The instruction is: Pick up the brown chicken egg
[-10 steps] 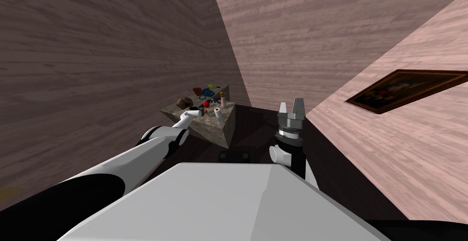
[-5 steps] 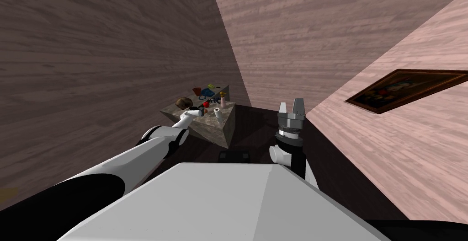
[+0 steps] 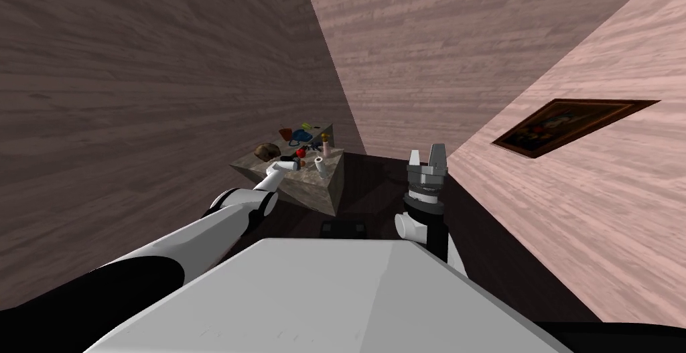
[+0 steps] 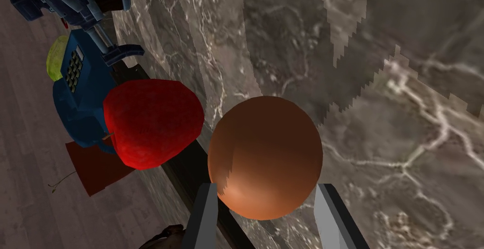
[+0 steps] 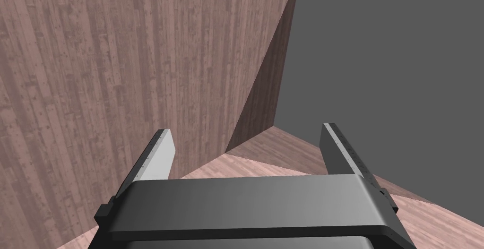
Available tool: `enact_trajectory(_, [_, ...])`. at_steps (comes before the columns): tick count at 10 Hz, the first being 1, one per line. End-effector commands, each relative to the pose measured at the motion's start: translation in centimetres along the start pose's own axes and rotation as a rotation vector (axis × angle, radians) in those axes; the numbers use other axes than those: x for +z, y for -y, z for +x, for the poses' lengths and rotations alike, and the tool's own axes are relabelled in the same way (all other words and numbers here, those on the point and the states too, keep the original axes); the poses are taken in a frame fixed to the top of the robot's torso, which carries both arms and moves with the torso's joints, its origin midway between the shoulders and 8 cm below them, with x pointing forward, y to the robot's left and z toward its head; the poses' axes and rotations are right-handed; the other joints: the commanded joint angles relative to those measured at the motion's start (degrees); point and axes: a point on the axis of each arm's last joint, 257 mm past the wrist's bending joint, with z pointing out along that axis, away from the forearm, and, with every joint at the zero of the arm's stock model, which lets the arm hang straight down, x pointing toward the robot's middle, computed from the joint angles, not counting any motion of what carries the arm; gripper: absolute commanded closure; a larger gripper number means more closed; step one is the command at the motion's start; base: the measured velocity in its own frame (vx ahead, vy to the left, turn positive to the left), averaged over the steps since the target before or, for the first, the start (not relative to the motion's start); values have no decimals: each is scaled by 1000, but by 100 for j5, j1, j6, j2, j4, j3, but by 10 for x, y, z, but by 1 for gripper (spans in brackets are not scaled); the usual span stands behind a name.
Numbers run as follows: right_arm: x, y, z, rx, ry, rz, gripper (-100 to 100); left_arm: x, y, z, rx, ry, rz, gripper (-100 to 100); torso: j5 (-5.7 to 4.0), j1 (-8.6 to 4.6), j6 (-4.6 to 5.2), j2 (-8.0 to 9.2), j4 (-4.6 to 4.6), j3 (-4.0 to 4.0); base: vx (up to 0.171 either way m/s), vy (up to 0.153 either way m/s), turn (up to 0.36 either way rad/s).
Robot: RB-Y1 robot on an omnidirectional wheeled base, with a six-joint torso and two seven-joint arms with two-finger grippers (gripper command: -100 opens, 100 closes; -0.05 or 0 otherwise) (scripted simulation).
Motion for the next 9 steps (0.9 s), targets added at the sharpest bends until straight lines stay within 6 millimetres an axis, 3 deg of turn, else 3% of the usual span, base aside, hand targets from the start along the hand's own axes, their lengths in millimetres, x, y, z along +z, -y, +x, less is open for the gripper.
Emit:
enact_trajectory(1, [0, 0, 0, 0, 0, 0, 0, -2, -4, 2, -23, 8, -10, 100, 0, 0, 0, 0, 0, 0, -37, 70, -100])
enact_trajectory(9, [0, 0, 0, 0, 0, 0, 0, -17, 0, -6, -61, 86, -5, 100, -3, -2, -4, 6, 5, 6, -37, 49, -80])
